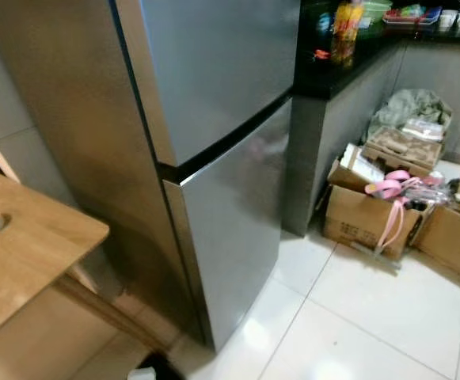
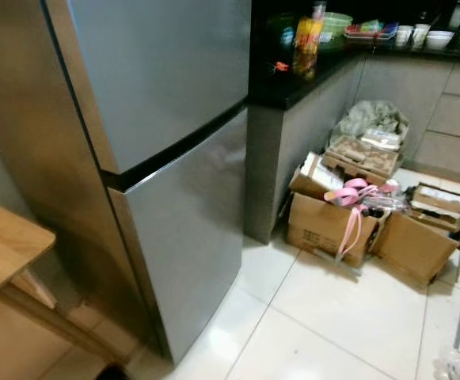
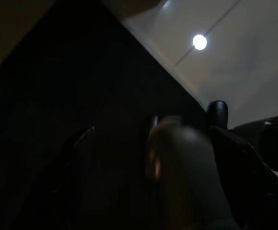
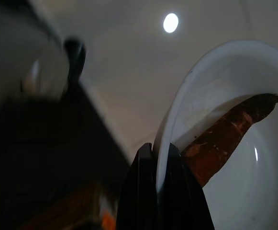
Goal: Restocking fridge
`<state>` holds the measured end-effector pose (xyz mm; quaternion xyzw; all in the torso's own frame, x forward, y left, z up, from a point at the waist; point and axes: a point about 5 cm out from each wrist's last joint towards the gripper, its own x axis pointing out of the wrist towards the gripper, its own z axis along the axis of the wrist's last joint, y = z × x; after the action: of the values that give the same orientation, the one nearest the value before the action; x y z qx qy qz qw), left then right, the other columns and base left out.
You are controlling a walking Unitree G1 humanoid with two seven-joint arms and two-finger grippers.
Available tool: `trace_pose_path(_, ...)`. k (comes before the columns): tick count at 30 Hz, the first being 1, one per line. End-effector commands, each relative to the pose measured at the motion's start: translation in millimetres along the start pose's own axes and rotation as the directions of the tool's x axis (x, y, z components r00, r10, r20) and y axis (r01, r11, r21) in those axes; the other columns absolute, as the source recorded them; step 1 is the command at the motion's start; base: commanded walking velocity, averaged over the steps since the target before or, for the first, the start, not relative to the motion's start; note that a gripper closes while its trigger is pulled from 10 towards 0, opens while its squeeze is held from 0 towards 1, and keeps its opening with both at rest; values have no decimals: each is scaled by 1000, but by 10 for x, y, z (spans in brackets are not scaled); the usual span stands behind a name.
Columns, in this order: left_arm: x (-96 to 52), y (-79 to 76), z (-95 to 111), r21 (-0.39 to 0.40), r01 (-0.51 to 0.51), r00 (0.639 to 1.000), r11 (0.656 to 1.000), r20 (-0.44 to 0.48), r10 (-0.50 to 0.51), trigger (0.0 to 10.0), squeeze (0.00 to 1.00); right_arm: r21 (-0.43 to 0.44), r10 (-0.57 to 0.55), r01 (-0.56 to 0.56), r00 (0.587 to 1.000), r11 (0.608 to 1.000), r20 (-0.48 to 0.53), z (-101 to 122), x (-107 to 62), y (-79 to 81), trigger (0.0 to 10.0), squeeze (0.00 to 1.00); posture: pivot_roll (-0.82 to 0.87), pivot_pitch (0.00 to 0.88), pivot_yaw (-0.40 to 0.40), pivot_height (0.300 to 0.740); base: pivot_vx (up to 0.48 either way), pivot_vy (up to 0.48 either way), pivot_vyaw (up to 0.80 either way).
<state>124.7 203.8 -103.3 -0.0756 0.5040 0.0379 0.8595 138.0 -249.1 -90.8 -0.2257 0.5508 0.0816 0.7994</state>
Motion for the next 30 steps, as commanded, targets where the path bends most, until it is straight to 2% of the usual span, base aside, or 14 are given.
trace_pose_path(1,-29,116,-28,-13,-31,999,999,-11,31,10000,0,-6,20,-20,1000,1000,11,22,8,68,10000,0,-86,0,28,740,0,0,0)
trace_pose_path(6,-29,111,-36,-12,-31,999,999,-14,31,10000,0,-6,23,-23,1000,1000,12,24,8,70,10000,0,-86,0,28,740,0,0,0)
trace_pose_path(13,-15,35,-53,-10,-20,1000,1000,-16,20,10000,0,-15,35,-35,999,999,5,5,5,69,10000,0,-87,0,24,740,0,0,800)
trace_pose_path(24,-18,34,-70,-10,-13,1000,1000,-21,13,10000,0,-19,28,-27,1000,999,11,32,11,89,10000,0,-87,0,24,740,0,0,800)
trace_pose_path(30,-20,36,-76,-6,-8,1000,1000,-24,8,10000,0,-18,16,-16,1000,1000,11,48,14,96,10000,0,-84,0,23,740,0,0,69)
